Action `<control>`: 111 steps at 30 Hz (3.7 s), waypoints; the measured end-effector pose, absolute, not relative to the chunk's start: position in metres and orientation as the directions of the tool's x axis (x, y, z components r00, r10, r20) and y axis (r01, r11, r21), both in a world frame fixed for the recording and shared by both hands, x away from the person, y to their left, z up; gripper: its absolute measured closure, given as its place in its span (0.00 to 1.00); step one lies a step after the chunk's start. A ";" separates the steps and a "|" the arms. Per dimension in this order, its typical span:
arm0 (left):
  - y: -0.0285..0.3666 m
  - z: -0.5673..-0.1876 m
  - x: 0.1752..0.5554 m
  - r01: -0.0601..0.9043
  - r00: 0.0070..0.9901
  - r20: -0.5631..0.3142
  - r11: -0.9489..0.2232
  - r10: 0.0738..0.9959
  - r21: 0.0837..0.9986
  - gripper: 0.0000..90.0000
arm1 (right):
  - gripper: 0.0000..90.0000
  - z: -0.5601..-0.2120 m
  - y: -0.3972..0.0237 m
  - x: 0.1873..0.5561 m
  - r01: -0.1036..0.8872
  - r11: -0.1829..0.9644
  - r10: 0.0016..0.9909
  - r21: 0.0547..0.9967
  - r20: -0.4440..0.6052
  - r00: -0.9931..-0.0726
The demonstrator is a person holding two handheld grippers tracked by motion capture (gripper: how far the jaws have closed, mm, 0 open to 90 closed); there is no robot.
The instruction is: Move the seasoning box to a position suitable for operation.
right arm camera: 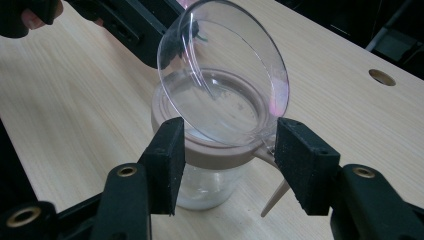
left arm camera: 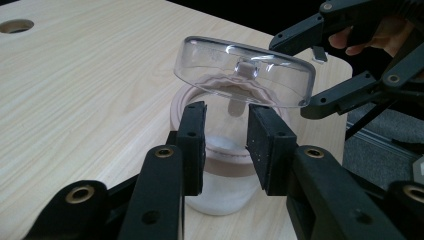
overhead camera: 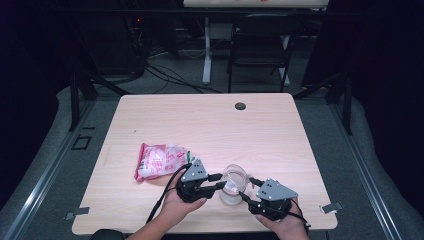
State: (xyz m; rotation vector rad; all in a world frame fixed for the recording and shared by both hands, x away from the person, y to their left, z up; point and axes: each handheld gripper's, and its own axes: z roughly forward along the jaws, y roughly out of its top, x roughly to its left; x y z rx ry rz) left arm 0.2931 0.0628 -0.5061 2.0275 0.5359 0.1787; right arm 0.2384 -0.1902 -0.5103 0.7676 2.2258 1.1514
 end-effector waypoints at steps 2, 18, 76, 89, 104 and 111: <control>0.062 -0.507 0.293 0.297 0.890 -0.092 -0.416 0.446 0.859 0.74 | 0.52 -0.511 -0.190 0.239 0.249 0.478 0.687 0.842 -0.182 -0.703; 0.059 -0.516 0.297 0.315 0.880 -0.094 -0.424 0.465 0.849 0.68 | 0.55 -0.511 -0.190 0.239 0.244 0.477 0.680 0.844 -0.179 -0.711; 0.060 -0.519 0.296 0.306 0.882 -0.096 -0.407 0.461 0.860 0.70 | 0.67 -0.513 -0.219 0.244 0.304 0.352 0.750 0.885 -0.073 -0.658; 0.060 -0.519 0.296 0.308 0.881 -0.099 -0.403 0.462 0.862 0.70 | 0.65 -0.514 -0.211 0.252 0.314 0.304 0.794 0.899 -0.057 -0.606; 0.063 -0.516 0.295 0.304 0.879 -0.094 -0.398 0.467 0.866 0.68 | 0.70 -0.514 -0.212 0.255 0.325 0.295 0.791 0.898 -0.039 -0.611; 0.073 -0.514 0.297 0.308 0.865 -0.091 -0.379 0.494 0.873 0.67 | 0.73 -0.515 -0.214 0.257 0.332 0.276 0.787 0.902 -0.014 -0.616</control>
